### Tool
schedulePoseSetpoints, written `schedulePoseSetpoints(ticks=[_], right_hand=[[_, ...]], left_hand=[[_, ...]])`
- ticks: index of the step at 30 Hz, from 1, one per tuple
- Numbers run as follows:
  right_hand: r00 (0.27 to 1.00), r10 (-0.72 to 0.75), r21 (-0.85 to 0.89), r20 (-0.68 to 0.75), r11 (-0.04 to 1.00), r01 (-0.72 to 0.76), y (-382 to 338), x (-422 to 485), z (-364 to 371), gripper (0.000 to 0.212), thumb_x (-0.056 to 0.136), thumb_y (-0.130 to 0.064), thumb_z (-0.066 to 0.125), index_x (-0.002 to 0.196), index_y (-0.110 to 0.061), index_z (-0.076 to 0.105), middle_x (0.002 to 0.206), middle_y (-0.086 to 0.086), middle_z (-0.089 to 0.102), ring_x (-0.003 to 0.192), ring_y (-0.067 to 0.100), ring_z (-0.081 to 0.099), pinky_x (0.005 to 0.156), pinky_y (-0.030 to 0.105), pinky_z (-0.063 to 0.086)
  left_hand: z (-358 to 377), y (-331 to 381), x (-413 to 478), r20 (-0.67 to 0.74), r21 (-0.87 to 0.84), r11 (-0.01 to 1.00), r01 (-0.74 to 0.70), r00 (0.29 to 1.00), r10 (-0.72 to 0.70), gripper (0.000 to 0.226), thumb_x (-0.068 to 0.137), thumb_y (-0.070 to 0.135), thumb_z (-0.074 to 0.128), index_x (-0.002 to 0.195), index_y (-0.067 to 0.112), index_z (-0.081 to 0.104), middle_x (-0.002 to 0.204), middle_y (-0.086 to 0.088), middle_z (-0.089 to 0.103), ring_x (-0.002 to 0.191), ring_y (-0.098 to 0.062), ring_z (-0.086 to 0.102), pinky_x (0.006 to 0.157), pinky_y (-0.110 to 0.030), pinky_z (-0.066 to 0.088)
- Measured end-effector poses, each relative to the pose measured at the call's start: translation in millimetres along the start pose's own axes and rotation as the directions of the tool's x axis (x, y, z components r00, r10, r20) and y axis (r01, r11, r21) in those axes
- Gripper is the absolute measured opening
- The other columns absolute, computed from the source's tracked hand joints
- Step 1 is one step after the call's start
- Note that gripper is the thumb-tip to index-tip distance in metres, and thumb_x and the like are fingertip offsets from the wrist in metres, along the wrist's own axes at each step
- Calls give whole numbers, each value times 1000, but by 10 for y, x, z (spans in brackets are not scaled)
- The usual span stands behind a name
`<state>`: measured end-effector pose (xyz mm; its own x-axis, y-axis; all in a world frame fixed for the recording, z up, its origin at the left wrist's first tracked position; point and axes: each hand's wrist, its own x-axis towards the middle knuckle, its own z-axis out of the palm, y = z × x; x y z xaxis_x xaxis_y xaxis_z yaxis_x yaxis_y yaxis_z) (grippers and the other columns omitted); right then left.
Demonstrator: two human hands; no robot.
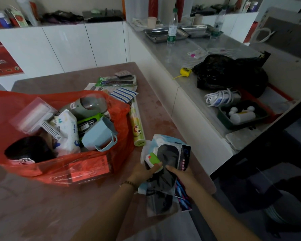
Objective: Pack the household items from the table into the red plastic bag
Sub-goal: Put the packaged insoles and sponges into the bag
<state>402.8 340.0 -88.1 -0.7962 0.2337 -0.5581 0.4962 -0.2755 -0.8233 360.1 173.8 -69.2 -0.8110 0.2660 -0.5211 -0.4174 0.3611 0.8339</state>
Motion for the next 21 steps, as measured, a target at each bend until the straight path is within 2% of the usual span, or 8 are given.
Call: schedulePoseSetpoints(ticks=[3, 6, 9, 11, 13, 17, 20, 21], right_hand=[[998, -55, 5, -15, 998, 55, -98, -114, -119, 72, 63, -17, 86, 128, -16, 56, 122, 10, 65, 107, 29, 64, 96, 48, 51], [990, -130, -22, -45, 991, 129, -406, -253, -234, 60, 67, -17, 84, 121, -18, 58, 116, 9, 67, 103, 27, 65, 94, 44, 52], [974, -225, -34, -18, 974, 224, -832, -342, -210, 49, 73, -11, 79, 117, -18, 58, 111, 7, 68, 100, 26, 65, 89, 39, 53], [962, -270, -55, 40, 961, 272, -1123, -399, -83, 50, 73, -14, 79, 119, -18, 58, 113, 5, 68, 101, 26, 66, 91, 42, 53], [955, -281, -71, 99, 955, 289, -1356, -437, 143, 52, 73, -18, 79, 121, -20, 59, 114, 4, 69, 101, 26, 67, 93, 45, 53], [937, -251, -92, 244, 956, 280, -1556, -470, 826, 41, 72, -21, 80, 111, -22, 65, 106, 5, 74, 95, 26, 71, 89, 45, 55], [922, -211, -115, 324, 959, 260, -1548, -501, 1430, 25, 74, -18, 78, 97, -20, 70, 89, 2, 77, 82, 20, 74, 76, 36, 58], [920, -193, -110, 341, 964, 243, -1518, -494, 1623, 24, 75, -15, 77, 99, -16, 71, 86, 3, 77, 79, 21, 74, 71, 33, 58]], left_hand=[[64, 17, -71, 103, -150, 988, 29, 995, -14, 21, 83, 32, 70, 101, 23, 65, 97, -3, 71, 77, -3, 65, 65, -13, 50], [144, 255, -139, 130, -331, 942, -56, 986, 105, 35, 85, 13, 68, 119, 15, 61, 106, -1, 71, 91, -8, 69, 74, -19, 56], [84, 626, -230, 147, -419, 900, -117, 970, 195, 34, 87, 7, 65, 119, 16, 59, 101, 3, 71, 82, -4, 71, 68, -17, 56], [-96, 846, -302, 116, -450, 883, -133, 972, 206, 37, 85, 12, 68, 121, 16, 60, 104, 1, 71, 85, -7, 71, 69, -20, 57], [-355, 965, -351, 54, -470, 868, -163, 976, 212, 45, 81, 19, 72, 124, 16, 60, 110, -2, 72, 95, -13, 70, 79, -26, 58], [-1037, 1018, -586, -95, -458, 856, -239, 971, 220, 43, 80, 22, 72, 121, 17, 62, 107, 0, 73, 97, -15, 69, 84, -28, 58], [-1601, 922, -834, -163, -432, 869, -243, 968, 190, 51, 73, 29, 75, 121, 16, 62, 112, -4, 72, 105, -22, 67, 94, -37, 54], [-1780, 883, -899, -185, -420, 873, -247, 965, 184, 53, 71, 32, 77, 120, 16, 63, 112, -5, 72, 105, -24, 67, 95, -40, 53]])
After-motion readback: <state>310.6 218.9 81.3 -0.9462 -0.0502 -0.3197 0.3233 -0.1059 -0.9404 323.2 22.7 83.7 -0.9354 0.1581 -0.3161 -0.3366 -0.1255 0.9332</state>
